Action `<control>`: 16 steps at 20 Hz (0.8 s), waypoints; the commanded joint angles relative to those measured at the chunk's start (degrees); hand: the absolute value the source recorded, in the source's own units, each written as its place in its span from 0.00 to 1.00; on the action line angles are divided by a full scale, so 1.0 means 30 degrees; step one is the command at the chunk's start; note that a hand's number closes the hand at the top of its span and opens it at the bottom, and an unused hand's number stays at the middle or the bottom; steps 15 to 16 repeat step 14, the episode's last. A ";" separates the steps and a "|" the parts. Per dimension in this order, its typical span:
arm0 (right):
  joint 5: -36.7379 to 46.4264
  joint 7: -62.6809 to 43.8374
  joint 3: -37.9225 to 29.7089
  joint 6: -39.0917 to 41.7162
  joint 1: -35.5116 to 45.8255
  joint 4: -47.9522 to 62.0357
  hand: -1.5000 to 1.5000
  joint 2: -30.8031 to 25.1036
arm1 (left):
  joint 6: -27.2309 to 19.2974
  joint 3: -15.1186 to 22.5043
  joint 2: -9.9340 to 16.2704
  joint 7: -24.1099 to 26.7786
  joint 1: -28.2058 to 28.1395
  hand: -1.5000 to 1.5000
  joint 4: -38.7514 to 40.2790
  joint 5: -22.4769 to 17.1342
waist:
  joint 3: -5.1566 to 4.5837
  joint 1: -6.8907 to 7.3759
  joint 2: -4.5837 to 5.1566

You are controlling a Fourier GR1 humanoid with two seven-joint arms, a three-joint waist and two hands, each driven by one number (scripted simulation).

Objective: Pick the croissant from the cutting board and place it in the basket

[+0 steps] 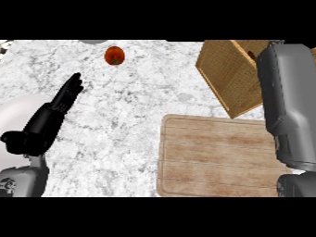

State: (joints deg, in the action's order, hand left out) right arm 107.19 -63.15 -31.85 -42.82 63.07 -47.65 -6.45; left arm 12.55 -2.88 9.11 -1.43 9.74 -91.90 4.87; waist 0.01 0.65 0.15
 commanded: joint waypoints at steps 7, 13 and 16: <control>-0.1891 0.0015 -0.0143 -0.2364 -0.0085 -0.1757 0.00 -0.0033 | -0.0071 0.0144 -0.0214 -0.0081 -0.0680 0.50 -0.0494 0.0140 | 0.0003 -0.0063 -0.0074; -0.1969 -0.1200 -0.1236 -0.2164 0.0274 -0.5569 0.00 0.1120 | 0.0000 -0.0631 0.0248 -0.0055 0.0206 0.50 0.0527 -0.0109 | -0.0008 -0.0442 -0.0180; -0.2780 -0.0961 -0.1414 -0.1987 -0.0173 -0.6107 0.00 0.1449 | 0.0358 -0.0644 0.0453 0.0483 -0.0227 0.50 0.0302 -0.0227 | -0.0005 -0.0421 -0.0198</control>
